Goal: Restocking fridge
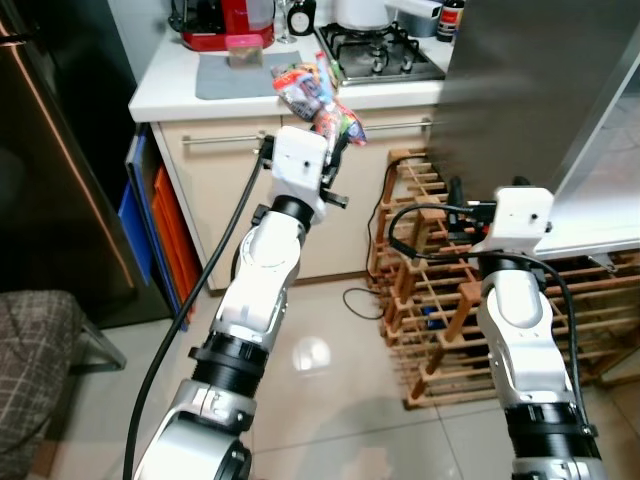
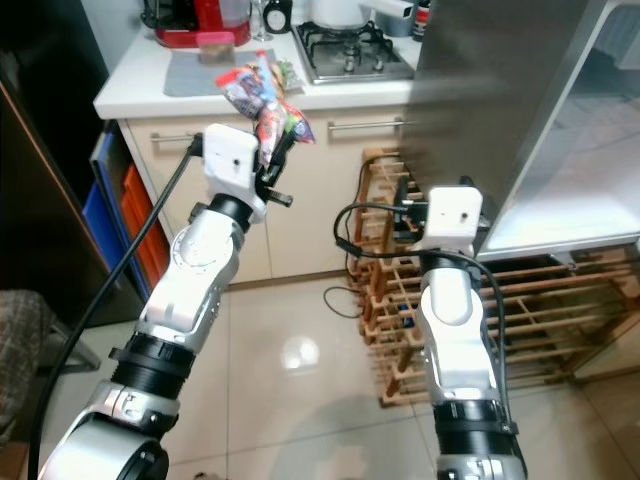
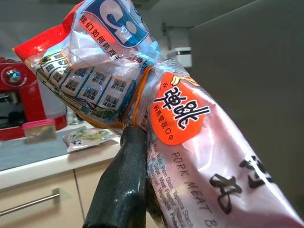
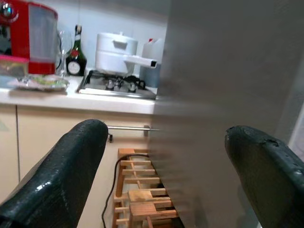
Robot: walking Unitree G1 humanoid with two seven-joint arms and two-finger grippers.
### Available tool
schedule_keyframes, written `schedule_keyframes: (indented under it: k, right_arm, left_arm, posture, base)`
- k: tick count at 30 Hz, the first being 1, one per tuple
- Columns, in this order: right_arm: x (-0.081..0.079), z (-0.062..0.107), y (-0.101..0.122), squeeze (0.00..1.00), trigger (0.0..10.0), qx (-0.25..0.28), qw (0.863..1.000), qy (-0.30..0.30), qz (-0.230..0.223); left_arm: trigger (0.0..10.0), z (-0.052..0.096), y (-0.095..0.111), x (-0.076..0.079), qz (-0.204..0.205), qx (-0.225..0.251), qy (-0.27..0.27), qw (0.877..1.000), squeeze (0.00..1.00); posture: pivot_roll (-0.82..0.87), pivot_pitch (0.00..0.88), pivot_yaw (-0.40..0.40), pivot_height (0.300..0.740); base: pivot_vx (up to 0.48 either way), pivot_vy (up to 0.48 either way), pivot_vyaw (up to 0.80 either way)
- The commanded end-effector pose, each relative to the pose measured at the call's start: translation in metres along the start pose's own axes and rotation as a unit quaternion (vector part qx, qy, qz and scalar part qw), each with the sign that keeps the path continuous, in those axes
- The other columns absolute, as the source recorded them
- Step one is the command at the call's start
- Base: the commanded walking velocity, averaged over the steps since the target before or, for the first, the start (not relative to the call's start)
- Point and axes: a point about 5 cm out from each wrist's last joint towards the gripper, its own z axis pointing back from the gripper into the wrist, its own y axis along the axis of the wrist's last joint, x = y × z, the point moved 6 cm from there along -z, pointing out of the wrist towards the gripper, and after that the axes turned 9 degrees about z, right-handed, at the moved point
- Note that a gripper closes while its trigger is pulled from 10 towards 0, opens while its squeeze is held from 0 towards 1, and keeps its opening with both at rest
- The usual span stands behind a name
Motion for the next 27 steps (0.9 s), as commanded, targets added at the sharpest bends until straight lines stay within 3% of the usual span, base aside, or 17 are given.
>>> schedule_keyframes:
  k: [1,7,11,20,27]
  right_arm:
    - [-0.007,0.000,0.001,0.00,10.0,0.001,1.000,0.010,-0.007]
    - [-0.007,0.002,-0.002,0.00,10.0,-0.003,1.000,0.012,-0.006]
    - [-0.008,0.003,-0.007,0.00,10.0,-0.019,0.999,0.010,-0.028]
    - [-0.008,0.004,-0.009,0.00,10.0,-0.022,0.999,0.019,-0.019]
    - [-0.007,0.006,-0.007,0.00,10.0,-0.016,1.000,0.022,-0.010]
  left_arm:
    - [10.0,-0.002,0.003,-0.013,-0.008,0.002,0.019,1.000,0.00]
    - [10.0,0.000,0.003,-0.010,-0.005,0.002,0.016,1.000,0.00]
    - [10.0,-0.001,0.008,-0.007,0.003,0.015,0.010,1.000,0.00]
    - [10.0,0.001,0.014,-0.005,0.014,0.032,0.005,0.999,0.00]
    - [10.0,0.003,0.007,-0.008,0.019,0.021,0.019,0.999,0.00]
  posture:
    - [-0.13,0.000,0.008,0.740]
    - [-0.13,0.000,0.010,0.740]
    - [-0.13,0.000,0.010,0.740]
    - [-0.14,0.000,0.009,0.740]
    - [-0.15,0.000,0.007,0.740]
  base:
    - [0.244,-0.409,0.00]
    - [0.252,-0.406,0.00]
    - [0.253,-0.403,0.00]
    - [0.279,-0.386,0.00]
    - [0.053,0.000,0.00]
